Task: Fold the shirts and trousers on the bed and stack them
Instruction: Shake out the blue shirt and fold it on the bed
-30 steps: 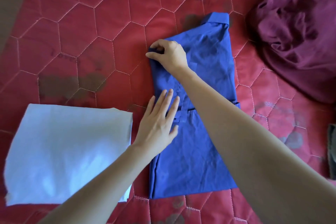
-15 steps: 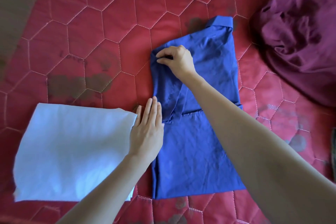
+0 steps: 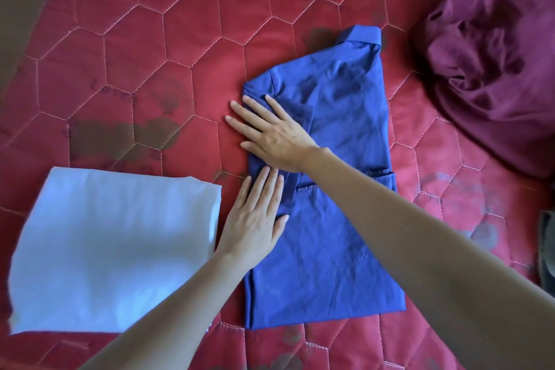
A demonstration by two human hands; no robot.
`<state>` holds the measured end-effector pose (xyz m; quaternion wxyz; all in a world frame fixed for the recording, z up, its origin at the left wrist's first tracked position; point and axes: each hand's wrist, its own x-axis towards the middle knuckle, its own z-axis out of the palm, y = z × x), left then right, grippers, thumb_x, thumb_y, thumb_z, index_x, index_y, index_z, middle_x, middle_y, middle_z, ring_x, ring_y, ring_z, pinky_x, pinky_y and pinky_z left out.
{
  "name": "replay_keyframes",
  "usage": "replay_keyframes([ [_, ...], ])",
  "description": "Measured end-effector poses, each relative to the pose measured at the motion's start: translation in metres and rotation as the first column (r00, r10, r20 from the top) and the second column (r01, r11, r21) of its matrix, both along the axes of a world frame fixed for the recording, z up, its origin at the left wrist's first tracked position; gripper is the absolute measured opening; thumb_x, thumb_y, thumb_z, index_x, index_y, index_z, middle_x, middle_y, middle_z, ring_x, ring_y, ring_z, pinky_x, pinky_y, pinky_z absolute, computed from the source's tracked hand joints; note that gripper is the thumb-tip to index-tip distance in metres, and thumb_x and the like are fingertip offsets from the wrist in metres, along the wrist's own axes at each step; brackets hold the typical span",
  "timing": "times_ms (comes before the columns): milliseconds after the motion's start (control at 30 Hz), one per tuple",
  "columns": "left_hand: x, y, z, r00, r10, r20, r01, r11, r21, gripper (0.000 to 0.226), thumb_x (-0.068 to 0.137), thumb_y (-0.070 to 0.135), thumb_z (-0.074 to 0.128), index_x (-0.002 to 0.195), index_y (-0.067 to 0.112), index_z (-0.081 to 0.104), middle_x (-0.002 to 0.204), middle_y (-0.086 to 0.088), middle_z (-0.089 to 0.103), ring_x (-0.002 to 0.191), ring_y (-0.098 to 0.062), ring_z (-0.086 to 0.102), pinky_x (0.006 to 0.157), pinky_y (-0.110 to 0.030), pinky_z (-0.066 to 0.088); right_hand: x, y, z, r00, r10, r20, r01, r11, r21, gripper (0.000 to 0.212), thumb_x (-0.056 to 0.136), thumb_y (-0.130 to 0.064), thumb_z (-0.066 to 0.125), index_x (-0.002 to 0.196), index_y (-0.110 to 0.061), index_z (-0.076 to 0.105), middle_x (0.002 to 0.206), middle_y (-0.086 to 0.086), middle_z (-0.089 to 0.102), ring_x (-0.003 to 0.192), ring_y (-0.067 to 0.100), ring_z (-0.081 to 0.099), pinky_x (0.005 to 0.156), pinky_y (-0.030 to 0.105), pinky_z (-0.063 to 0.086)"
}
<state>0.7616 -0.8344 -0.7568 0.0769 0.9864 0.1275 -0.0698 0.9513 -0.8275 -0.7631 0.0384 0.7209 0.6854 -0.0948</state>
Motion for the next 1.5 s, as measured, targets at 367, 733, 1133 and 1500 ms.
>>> replay_keyframes([
  [367,-0.003,-0.003,-0.012,0.999,-0.007,0.041,0.008,1.0,-0.002,0.067,0.099,0.042,0.029,0.151,0.001,0.021,0.16,-0.019,0.014,0.149,-0.031,0.013,0.119,-0.049,0.019,0.041,0.028,0.017,0.978,-0.205,0.039,0.201,0.976,0.082,0.055,0.104,-0.043,0.021,0.154,-0.02,0.02,0.161,0.009,0.016,0.149,0.026,0.012,0.12,0.047,0.009],
  [733,-0.004,-0.001,-0.014,0.997,-0.033,0.069,0.034,0.999,-0.017,0.06,0.098,0.04,0.032,0.15,0.011,0.031,0.158,-0.019,0.022,0.146,-0.037,0.018,0.117,-0.052,0.022,0.046,-0.043,-0.002,0.973,-0.222,0.055,0.222,0.975,0.001,0.054,0.103,-0.042,0.016,0.154,-0.026,0.015,0.162,0.004,0.013,0.149,0.022,0.01,0.121,0.046,0.006],
  [1133,-0.021,-0.024,0.0,0.999,-0.048,0.009,0.046,0.994,0.103,0.063,0.098,0.039,0.028,0.152,0.007,0.022,0.16,-0.018,0.013,0.149,-0.031,0.013,0.118,-0.055,0.012,-0.041,-0.197,0.03,0.915,-0.387,-0.115,0.403,0.865,0.299,0.056,0.099,-0.032,0.048,0.148,-0.011,0.035,0.155,0.016,0.029,0.145,0.031,0.024,0.117,0.055,0.02],
  [1500,-0.125,-0.11,0.007,0.975,-0.198,-0.097,0.197,0.98,-0.015,0.085,0.084,0.062,0.042,0.149,0.009,0.033,0.157,-0.018,0.026,0.145,-0.034,0.024,0.117,-0.056,0.019,-0.146,-0.345,0.022,0.959,-0.263,-0.109,0.272,0.959,0.077,0.072,0.084,-0.037,0.066,0.147,-0.013,0.038,0.152,0.015,0.036,0.142,0.029,0.032,0.114,0.056,0.027],
])
